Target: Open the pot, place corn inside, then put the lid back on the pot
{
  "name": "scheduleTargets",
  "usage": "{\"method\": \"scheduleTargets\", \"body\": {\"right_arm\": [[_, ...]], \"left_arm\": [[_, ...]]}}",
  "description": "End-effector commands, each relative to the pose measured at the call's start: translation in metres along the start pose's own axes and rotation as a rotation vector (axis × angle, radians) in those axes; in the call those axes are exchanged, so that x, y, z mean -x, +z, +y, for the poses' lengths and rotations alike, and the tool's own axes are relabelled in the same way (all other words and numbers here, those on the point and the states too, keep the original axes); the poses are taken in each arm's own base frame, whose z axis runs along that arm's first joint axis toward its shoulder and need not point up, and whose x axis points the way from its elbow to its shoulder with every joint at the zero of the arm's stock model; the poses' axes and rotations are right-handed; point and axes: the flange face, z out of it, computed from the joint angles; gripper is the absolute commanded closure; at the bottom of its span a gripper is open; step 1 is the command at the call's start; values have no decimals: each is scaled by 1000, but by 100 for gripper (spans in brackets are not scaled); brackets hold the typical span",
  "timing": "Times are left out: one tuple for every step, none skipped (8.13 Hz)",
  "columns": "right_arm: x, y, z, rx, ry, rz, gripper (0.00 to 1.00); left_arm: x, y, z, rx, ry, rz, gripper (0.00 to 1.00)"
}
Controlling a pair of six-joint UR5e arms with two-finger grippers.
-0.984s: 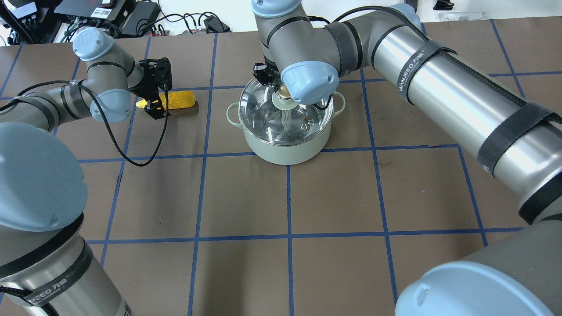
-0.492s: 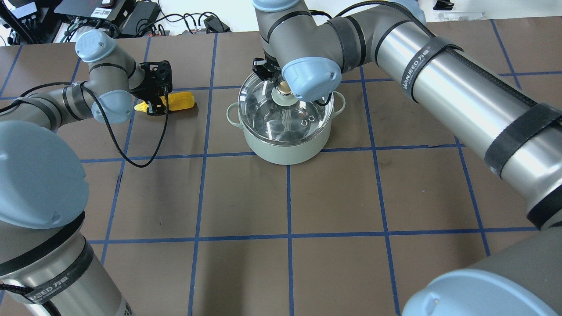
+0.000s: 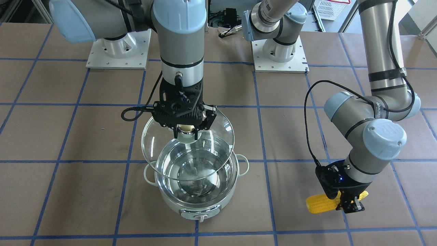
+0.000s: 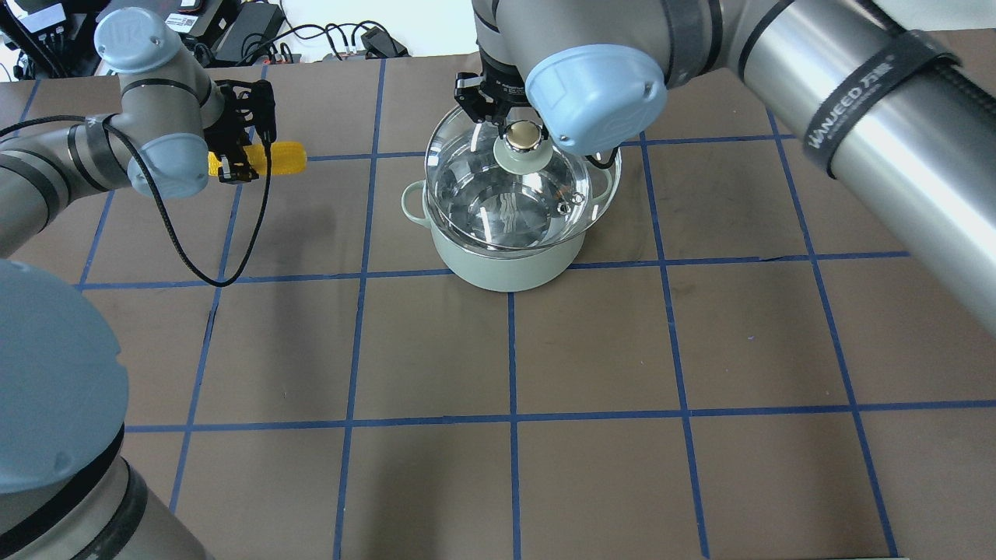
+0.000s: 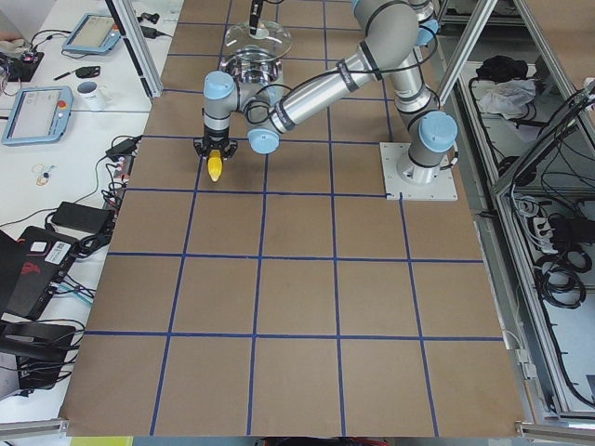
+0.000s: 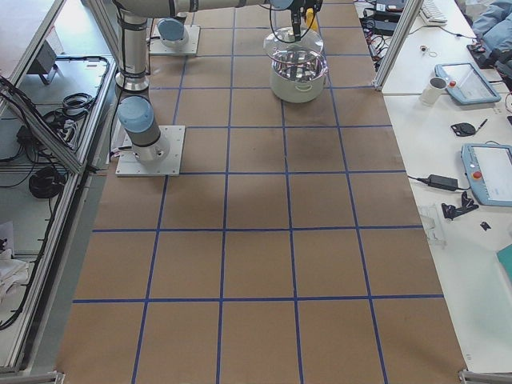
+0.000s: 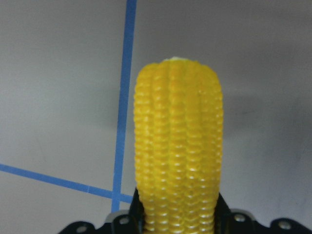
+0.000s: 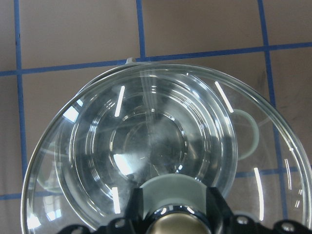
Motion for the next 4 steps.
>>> {"method": "scheduleTargets", "body": {"right_arm": [[-28, -58, 24, 36, -24, 3, 57], [-37, -65, 24, 37, -75, 8, 57], [-58, -68, 16, 40, -55, 11, 57], [-91, -75, 5, 57, -68, 1, 57]], "left_arm": [[-14, -89, -33, -5, -58, -30, 100], [-24, -111, -69, -16, -76, -48, 100], [-34, -128, -101, -33, -87, -68, 100], [-44, -141, -131, -62, -115, -80, 100]]}}
